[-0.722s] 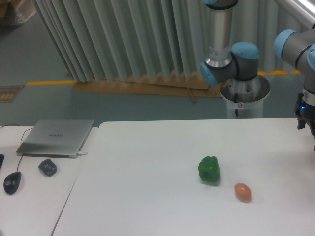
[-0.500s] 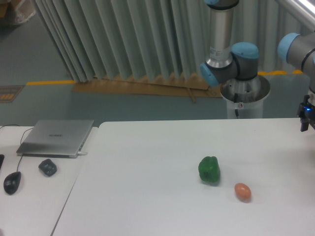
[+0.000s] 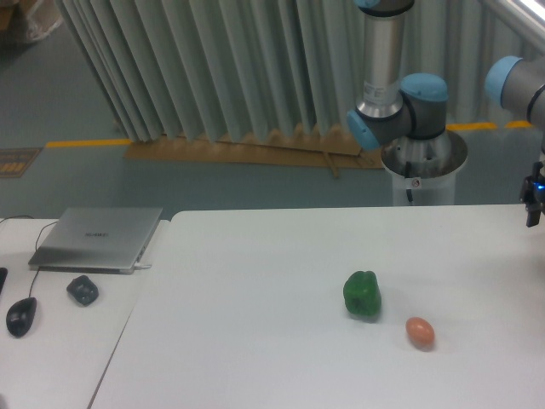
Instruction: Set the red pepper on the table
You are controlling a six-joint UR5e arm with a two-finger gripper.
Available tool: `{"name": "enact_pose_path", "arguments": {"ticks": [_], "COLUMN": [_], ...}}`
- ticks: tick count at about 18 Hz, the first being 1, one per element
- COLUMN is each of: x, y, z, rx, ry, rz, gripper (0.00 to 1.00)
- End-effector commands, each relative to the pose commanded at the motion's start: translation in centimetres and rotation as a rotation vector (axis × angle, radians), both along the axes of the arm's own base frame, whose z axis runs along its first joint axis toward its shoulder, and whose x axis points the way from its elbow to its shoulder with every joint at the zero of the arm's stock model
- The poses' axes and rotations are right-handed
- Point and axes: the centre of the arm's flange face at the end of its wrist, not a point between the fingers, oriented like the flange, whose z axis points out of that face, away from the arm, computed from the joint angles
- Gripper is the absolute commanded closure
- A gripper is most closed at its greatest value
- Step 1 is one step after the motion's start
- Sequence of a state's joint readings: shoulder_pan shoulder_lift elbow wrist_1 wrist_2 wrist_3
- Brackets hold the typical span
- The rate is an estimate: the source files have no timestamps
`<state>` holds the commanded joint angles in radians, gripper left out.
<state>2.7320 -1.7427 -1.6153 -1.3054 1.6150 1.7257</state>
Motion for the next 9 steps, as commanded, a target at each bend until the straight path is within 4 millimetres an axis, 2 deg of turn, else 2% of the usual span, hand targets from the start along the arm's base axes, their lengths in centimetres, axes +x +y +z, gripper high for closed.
{"name": "enact_pose_path", "arguments": {"ticks": [4, 9], "x": [0.81, -0.03], "y": [-0.29, -1.14], "z": [0.17, 0.22], "rx": [-0.013, -0.012], "ry": [-0.002, 0.004], "rz": [0.007, 0.022], "gripper": [0.0, 0.0]}}
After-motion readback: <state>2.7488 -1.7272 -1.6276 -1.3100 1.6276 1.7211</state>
